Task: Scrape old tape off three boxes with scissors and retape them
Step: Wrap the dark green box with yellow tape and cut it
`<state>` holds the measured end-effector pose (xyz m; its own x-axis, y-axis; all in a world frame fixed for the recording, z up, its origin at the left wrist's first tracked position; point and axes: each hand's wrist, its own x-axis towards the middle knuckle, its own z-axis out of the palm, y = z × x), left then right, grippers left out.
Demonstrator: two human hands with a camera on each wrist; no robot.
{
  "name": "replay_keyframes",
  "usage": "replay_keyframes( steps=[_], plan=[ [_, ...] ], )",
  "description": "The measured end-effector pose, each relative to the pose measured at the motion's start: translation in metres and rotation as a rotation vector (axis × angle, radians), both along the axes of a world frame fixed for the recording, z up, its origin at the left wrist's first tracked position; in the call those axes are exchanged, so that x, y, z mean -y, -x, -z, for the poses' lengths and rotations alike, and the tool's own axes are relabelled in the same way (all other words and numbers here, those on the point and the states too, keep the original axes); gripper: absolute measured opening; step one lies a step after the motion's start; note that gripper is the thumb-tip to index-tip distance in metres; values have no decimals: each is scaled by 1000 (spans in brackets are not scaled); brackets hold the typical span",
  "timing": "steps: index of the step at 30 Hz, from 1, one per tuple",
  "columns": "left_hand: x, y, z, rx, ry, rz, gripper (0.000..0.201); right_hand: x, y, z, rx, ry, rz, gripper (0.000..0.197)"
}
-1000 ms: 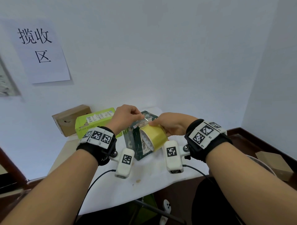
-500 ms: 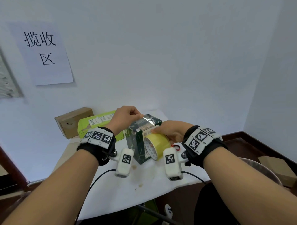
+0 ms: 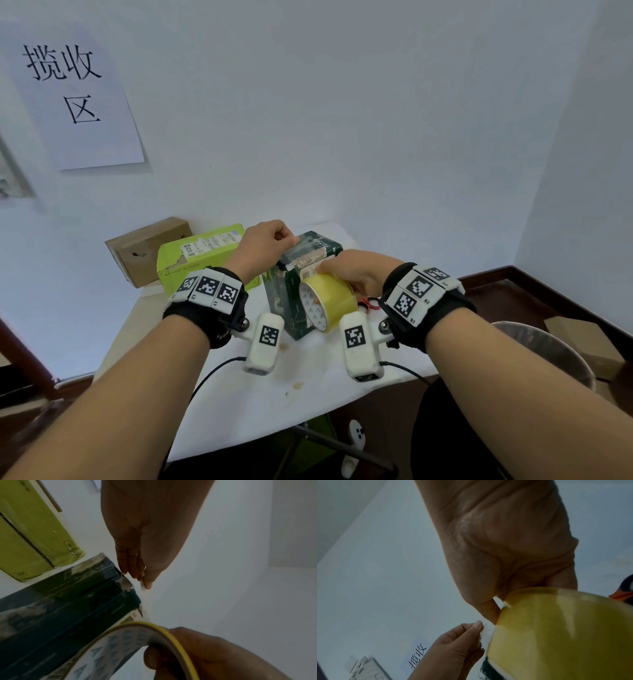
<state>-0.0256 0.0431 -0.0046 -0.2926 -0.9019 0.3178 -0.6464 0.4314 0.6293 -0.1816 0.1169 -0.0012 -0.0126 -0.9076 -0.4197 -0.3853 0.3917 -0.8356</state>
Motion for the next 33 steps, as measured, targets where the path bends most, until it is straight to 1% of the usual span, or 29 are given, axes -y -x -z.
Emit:
replay_keyframes(
  steps=[9,24,33],
  plan=[
    [3,3,3,9,41,-3,16,0,1,-3,20,-18,11,19],
    [3,1,10,-4,31,5,15,-7,0,-3,29,-13,-13,14],
    [3,1,18,1,20,2,14,-12,-1,-1,36,-4,-36,18]
  ],
)
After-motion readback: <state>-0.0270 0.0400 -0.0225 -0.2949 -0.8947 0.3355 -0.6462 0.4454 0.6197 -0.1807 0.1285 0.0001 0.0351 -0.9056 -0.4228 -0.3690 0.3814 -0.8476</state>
